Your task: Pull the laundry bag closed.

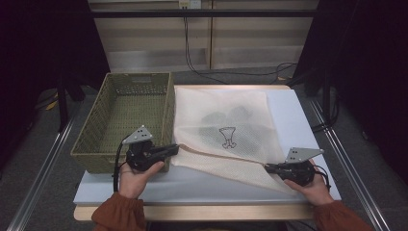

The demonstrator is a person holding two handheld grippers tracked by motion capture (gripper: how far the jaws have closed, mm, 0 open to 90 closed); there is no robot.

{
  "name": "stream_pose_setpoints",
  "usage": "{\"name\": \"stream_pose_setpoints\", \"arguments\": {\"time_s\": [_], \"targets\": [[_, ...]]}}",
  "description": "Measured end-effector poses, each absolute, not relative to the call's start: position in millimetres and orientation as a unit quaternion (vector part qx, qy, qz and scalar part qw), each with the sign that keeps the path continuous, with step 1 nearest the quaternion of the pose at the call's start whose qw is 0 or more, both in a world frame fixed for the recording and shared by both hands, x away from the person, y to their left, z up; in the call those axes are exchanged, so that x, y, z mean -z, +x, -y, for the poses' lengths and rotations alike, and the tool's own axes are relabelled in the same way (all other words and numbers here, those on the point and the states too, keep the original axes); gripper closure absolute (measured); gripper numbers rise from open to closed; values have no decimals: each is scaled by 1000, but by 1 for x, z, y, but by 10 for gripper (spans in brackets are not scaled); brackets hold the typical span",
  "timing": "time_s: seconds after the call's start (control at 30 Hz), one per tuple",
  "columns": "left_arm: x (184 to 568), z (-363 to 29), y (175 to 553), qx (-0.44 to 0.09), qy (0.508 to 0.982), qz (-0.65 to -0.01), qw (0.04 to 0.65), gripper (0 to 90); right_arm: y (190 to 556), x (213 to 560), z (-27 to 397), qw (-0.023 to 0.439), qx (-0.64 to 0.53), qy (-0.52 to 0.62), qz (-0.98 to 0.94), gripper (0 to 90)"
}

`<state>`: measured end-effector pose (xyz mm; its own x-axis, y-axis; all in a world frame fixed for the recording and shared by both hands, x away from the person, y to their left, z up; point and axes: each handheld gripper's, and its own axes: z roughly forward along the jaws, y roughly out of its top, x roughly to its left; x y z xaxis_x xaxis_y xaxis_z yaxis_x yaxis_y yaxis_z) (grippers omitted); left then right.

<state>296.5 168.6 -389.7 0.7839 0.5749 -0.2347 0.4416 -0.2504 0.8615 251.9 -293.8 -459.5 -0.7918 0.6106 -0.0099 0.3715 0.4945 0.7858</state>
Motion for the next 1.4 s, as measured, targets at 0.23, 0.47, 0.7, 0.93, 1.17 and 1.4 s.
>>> {"name": "stream_pose_setpoints", "arguments": {"time_s": [0.23,0.47,0.7,0.93,1.17,1.4], "targets": [[389,-169,297,-61,790,-321,518,853,250,460,299,149,-411,293,-850,883],[391,-168,297,-64,788,-322,520,854,249,458,302,151,-410,290,-851,883],[390,-169,297,-62,791,-321,517,854,247,458,306,159,-407,292,-851,883],[390,-168,298,-61,793,-322,514,855,246,457,307,160,-407,290,-851,884],[390,-168,298,-66,791,-328,512,855,245,459,310,165,-400,298,-851,884],[391,-170,300,-70,789,-335,510,857,243,460,313,168,-398,302,-850,884]]}}
